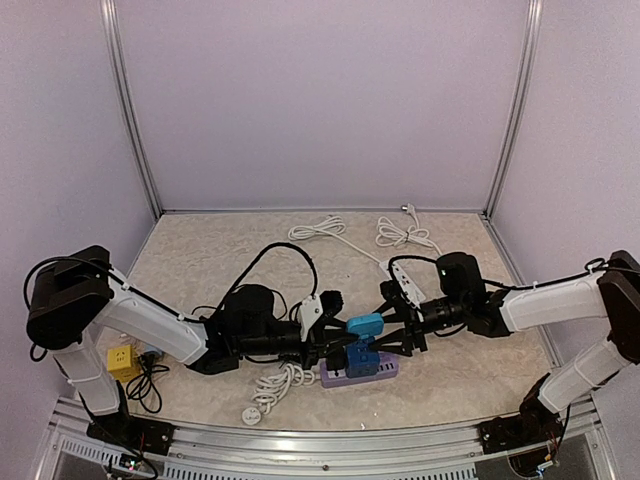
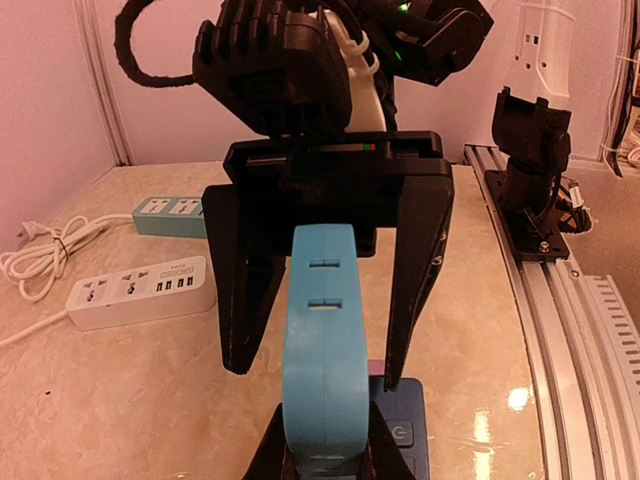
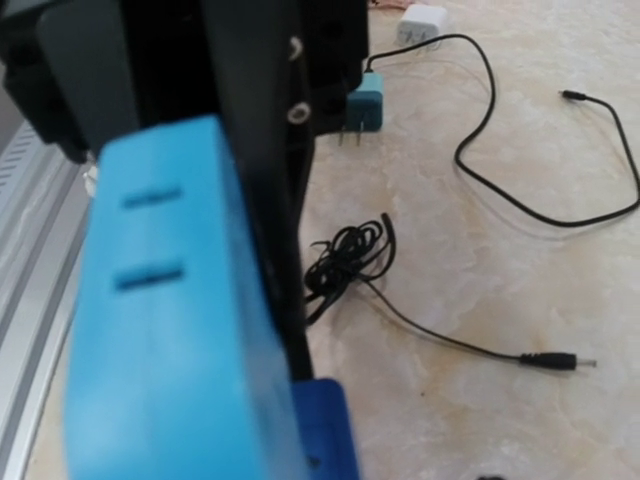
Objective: Insert the plug
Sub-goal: Insert the plug into the socket.
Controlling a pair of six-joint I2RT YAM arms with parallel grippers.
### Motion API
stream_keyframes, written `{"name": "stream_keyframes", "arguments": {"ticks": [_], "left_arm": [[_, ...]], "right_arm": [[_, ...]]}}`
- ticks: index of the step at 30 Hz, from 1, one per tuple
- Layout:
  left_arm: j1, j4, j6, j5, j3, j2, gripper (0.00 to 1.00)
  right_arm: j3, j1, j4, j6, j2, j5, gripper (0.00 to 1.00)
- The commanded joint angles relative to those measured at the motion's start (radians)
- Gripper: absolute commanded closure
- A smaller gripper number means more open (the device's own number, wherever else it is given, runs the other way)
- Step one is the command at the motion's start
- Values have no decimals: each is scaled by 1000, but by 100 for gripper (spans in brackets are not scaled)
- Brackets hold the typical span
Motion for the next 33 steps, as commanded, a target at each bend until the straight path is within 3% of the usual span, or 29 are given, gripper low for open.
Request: {"name": "stream_keyframes", "arguments": {"ticks": [1,12,21,28,33], "left_arm": [[-6,52,-36,22,20,-12,100],[-12,79,-78,37,24,0,100],[-12,65,-72,28,14,-7,100],[-8,-7,-83,-3,-7,-27,100],[-15,0,-92,12,-16,-23,100]], "right_arm": [[-16,12,47,23,21,28,37],[-22,14,54,33,8,82,44],[-21,14,39,21,-4,69,43],[48,14,-247,-111,-77,-13,38],[53,14,-292,-133,-144,16,39]]}}
